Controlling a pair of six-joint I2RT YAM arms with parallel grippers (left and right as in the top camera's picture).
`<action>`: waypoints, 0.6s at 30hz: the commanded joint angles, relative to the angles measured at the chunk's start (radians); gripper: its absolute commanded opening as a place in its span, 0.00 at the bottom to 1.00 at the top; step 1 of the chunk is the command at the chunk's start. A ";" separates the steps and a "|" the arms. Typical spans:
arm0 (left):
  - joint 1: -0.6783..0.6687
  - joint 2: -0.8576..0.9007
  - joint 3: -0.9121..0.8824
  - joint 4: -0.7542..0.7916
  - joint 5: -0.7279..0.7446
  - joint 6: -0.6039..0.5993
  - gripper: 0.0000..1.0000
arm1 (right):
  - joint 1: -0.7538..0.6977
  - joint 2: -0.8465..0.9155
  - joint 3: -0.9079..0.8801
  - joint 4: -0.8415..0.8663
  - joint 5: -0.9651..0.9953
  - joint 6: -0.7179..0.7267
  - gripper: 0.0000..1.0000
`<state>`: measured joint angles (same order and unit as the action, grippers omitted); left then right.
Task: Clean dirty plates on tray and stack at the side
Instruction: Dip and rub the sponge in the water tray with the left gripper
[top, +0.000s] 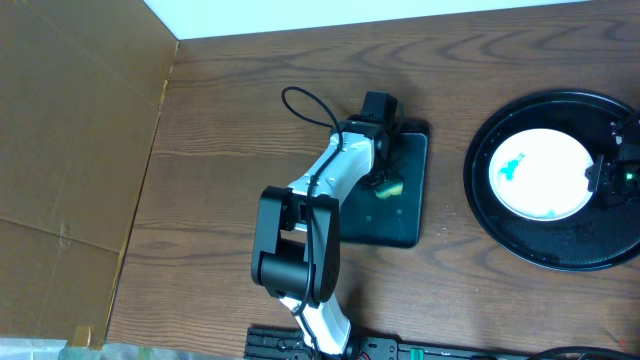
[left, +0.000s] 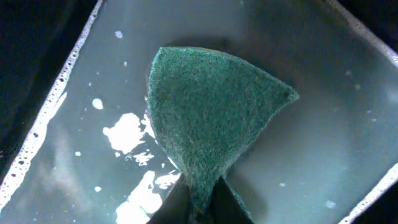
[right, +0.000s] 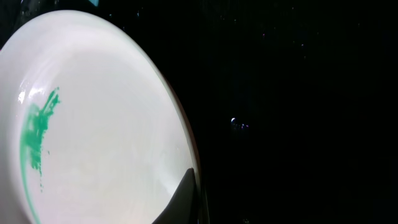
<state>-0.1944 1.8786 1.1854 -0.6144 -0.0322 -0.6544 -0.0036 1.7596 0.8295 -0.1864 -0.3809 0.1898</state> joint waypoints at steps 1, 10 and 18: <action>0.001 0.052 -0.006 0.003 -0.003 -0.009 0.29 | -0.002 0.017 0.005 -0.009 0.059 -0.023 0.01; 0.003 0.048 -0.005 0.007 -0.006 0.066 0.24 | 0.019 0.017 0.004 -0.008 0.060 -0.023 0.01; 0.002 -0.038 -0.005 0.003 -0.005 0.092 0.12 | 0.018 0.017 0.004 -0.008 0.062 -0.023 0.01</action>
<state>-0.1944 1.8988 1.1866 -0.6044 -0.0284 -0.5884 0.0051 1.7596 0.8314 -0.1871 -0.3695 0.1848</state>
